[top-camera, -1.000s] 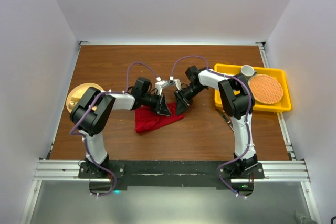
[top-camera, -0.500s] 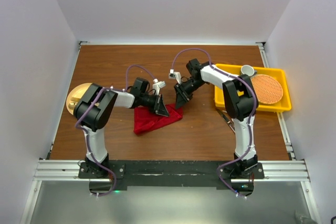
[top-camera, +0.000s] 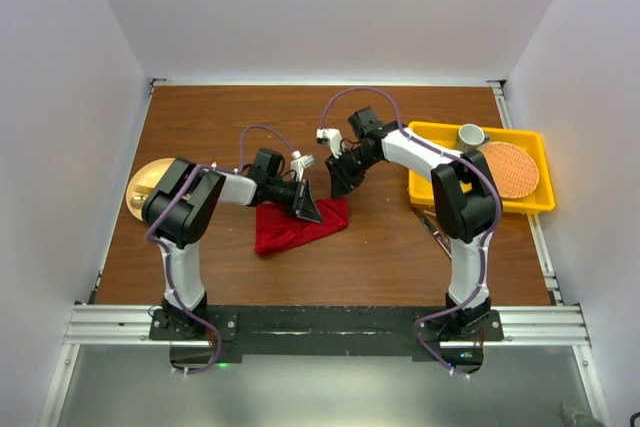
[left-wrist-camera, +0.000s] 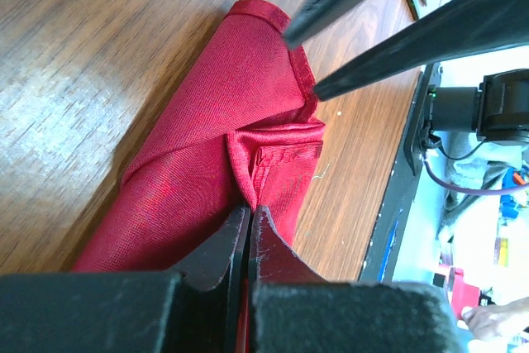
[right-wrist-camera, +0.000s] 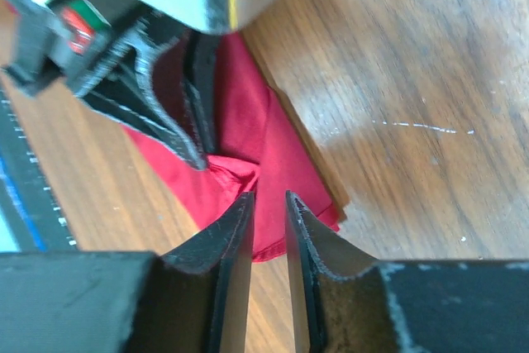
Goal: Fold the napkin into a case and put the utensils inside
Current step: Stuff the top corner of the smaller-rectangle-folded napkin into the folded napkin.
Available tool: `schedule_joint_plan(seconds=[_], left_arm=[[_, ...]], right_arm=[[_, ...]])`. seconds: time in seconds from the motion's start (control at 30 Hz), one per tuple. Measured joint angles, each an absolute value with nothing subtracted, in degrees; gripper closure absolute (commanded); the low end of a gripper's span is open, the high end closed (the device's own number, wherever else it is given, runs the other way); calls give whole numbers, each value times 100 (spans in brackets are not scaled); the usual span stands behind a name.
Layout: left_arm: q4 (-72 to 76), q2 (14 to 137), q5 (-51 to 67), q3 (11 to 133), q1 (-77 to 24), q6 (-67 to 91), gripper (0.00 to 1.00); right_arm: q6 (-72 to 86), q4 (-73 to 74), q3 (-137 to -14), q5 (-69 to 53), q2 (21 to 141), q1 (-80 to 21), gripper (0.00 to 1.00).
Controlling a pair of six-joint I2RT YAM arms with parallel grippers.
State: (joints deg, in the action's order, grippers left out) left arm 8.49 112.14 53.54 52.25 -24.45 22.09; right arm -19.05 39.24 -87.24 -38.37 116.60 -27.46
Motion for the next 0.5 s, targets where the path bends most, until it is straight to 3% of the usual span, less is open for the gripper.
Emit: schedule_joint_plan(seconds=[0.5], left_arm=[[904, 11295, 5494, 5229, -2383, 2327, 100]], right_arm=[[-1863, 3354, -8132, -3242, 11649, -2950, 69]])
